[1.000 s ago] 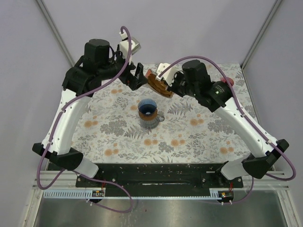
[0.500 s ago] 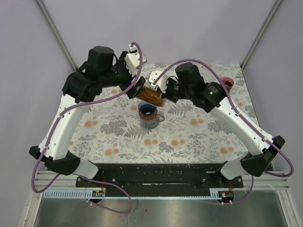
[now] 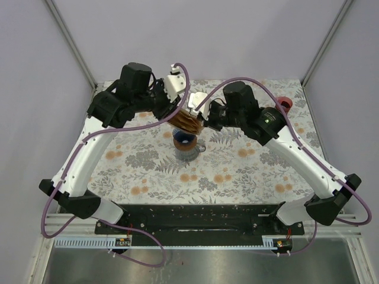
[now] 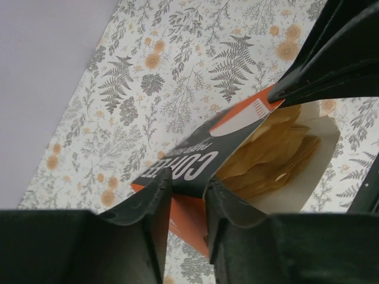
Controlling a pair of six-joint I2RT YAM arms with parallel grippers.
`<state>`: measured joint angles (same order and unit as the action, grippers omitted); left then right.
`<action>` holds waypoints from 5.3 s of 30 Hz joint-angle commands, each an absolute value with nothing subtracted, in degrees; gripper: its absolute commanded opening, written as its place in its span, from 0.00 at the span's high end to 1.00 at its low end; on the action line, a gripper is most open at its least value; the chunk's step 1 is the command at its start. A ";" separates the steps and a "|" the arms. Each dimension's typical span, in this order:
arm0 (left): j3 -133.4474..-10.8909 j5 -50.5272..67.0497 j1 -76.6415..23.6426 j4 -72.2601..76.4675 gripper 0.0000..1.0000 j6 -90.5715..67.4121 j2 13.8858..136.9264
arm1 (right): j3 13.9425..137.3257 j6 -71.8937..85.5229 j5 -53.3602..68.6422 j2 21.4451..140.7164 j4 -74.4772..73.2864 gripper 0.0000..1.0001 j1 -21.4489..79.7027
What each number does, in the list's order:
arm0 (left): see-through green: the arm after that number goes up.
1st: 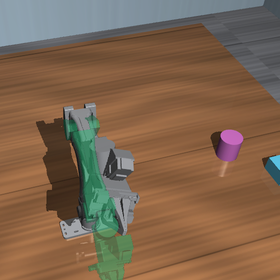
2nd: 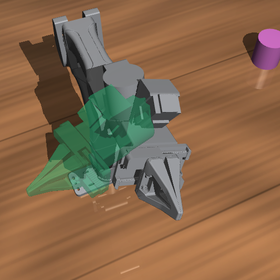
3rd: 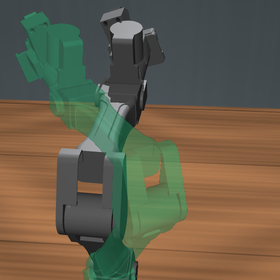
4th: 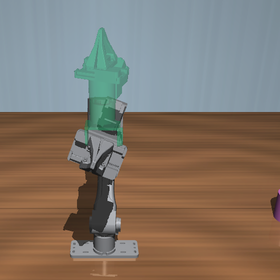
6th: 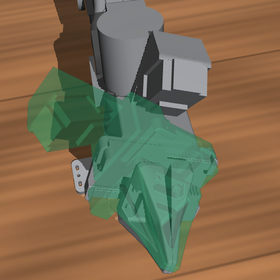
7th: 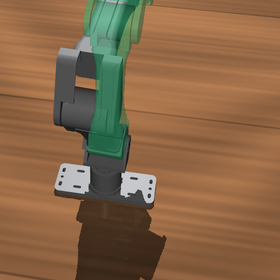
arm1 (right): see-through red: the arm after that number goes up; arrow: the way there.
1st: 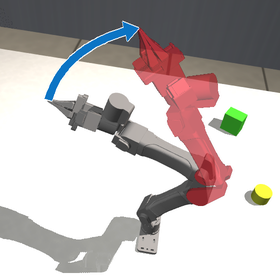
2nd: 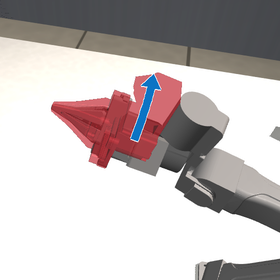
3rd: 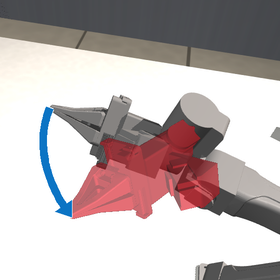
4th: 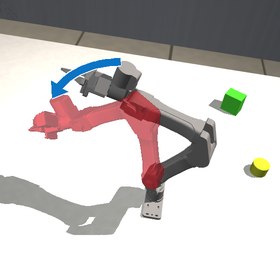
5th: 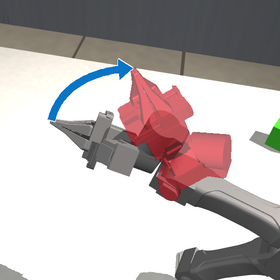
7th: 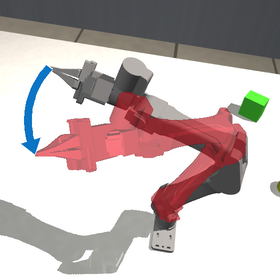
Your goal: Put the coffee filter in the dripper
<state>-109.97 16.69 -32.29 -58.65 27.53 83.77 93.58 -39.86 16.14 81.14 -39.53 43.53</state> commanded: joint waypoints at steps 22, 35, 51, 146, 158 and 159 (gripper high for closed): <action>-104.95 -10.18 -42.10 -53.00 1.00 27.95 79.37 | 87.28 -28.39 22.04 69.52 -24.69 0.61 44.12; -93.62 -20.21 -44.47 -41.85 1.00 35.76 69.36 | 81.91 -24.97 32.78 68.82 -19.26 0.69 44.12; -84.02 -25.05 -51.06 -28.65 1.00 42.45 63.46 | 81.48 -23.82 27.25 72.16 -16.00 0.70 47.11; -83.41 -26.46 -52.21 -29.71 1.00 43.07 63.55 | 85.08 -17.40 25.05 71.45 -18.10 1.00 47.72; -83.85 -26.37 -52.21 -29.71 1.00 43.24 63.46 | 85.60 -16.26 27.34 73.83 -18.72 0.95 47.72; -83.85 -26.37 -52.21 -29.53 1.00 43.16 63.54 | 85.61 -16.09 27.07 74.00 -18.63 0.97 47.72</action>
